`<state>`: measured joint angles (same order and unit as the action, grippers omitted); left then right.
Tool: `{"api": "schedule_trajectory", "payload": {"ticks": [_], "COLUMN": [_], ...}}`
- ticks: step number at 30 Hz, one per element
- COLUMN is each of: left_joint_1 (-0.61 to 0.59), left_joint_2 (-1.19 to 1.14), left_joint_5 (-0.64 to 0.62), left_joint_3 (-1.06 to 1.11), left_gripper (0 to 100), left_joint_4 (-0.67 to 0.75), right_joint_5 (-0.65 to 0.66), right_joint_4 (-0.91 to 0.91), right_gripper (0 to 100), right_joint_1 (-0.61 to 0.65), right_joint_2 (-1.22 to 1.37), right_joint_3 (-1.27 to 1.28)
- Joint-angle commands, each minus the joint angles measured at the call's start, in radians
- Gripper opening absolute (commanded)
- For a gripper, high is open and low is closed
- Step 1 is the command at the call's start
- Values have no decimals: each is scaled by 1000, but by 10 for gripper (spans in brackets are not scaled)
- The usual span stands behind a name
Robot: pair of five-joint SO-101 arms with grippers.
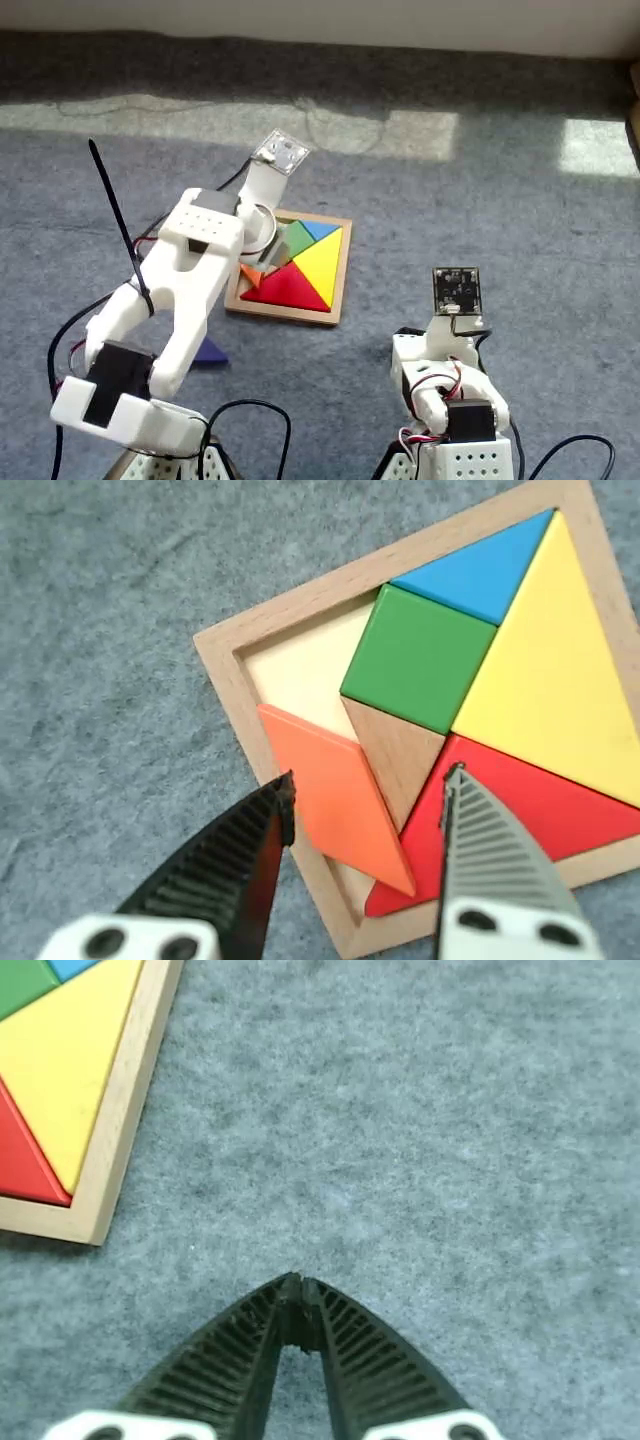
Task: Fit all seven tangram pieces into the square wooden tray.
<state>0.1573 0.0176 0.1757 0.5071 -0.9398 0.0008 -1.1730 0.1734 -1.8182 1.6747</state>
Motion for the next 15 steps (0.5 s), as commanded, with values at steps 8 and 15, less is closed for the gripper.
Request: {"api": "schedule_trajectory", "payload": {"ticks": [8, 15], "left_joint_1": [-76, -50], "left_joint_2": [54, 53], "left_joint_5": [64, 66], "left_joint_3": [30, 102], "left_gripper": [234, 234], "left_joint_4": [-8, 37], "right_joint_5": [-2, -2], "right_joint_4": [-7, -7], "right_gripper": [6, 6], "right_joint_1": [-13, -13], "right_joint_2": [-18, -18], "right_joint_3": [134, 134]}}
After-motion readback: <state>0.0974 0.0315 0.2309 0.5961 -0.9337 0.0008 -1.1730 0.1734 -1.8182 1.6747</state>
